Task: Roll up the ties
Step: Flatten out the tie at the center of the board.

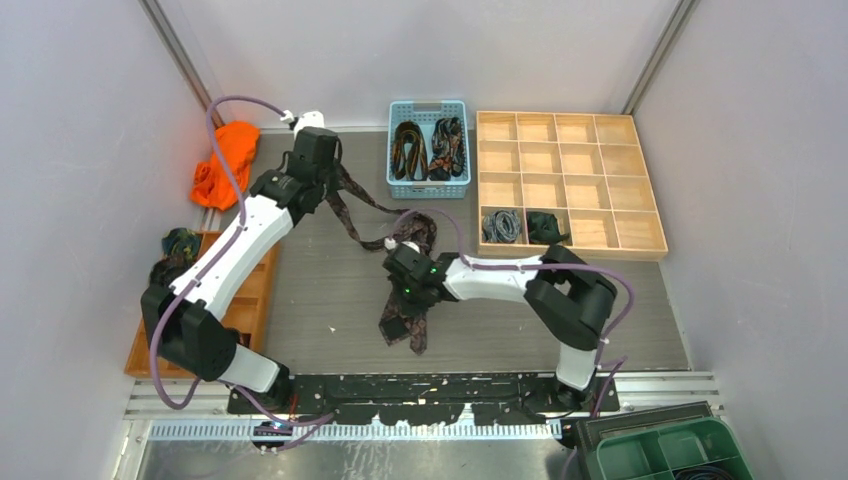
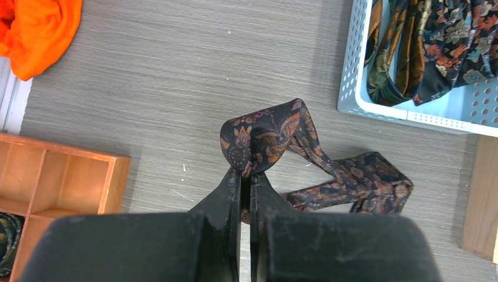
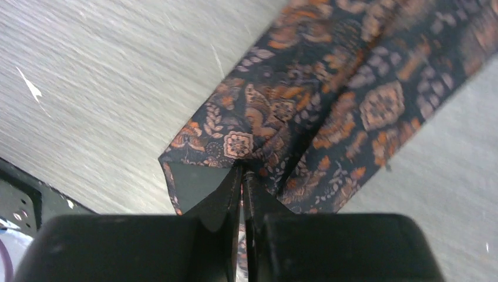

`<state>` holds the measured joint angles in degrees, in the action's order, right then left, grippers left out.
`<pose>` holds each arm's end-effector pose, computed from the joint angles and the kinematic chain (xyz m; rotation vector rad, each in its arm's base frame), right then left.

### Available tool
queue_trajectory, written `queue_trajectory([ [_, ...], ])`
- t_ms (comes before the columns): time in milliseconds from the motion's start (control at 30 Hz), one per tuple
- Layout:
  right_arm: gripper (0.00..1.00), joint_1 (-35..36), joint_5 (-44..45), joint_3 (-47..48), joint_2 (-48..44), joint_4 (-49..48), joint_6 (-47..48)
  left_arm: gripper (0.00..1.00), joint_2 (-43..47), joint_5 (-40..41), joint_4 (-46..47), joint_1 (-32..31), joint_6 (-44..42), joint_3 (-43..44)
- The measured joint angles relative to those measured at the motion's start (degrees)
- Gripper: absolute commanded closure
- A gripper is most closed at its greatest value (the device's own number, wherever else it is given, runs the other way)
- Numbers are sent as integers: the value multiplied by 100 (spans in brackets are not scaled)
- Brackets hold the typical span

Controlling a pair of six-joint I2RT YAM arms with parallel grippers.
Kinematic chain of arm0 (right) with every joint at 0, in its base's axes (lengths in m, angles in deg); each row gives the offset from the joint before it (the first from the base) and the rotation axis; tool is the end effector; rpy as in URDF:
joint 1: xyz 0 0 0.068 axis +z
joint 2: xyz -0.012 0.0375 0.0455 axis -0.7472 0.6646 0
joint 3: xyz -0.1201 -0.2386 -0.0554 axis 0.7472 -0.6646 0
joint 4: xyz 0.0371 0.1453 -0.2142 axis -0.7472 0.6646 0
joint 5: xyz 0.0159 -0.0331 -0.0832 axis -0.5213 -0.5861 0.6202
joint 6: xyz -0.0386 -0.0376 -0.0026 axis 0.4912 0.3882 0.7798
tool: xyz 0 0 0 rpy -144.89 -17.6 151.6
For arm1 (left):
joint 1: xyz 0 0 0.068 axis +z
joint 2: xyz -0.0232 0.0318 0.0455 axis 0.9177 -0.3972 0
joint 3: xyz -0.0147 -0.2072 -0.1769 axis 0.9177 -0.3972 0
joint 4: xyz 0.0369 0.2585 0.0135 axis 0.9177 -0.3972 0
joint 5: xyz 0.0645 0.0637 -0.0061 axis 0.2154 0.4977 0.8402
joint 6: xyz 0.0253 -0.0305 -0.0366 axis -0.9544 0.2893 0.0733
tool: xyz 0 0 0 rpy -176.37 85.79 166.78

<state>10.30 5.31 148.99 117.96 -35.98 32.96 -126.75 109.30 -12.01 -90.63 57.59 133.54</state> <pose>0.1916 0.3156 0.1564 -0.5485 2.7099 0.5351 0.3055 -0.1185 0.3544 -0.2735 2.1346 0.0336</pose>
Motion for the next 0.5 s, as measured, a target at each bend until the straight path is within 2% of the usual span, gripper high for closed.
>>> queue_trajectory([
  [200,88,11,149,-1368,-1156,-13,-643,100,363,-31,-17,0,129,-149],
  [333,85,11,614,-1884,-1926,955,-1106,100,686,-63,-245,0,284,-295],
  [400,77,11,916,-1928,-2194,1585,-1329,100,885,-114,-391,0,398,-389],
  [500,75,-85,1342,-1930,-2688,2437,-1639,100,1246,-186,-610,0,584,-627],
])
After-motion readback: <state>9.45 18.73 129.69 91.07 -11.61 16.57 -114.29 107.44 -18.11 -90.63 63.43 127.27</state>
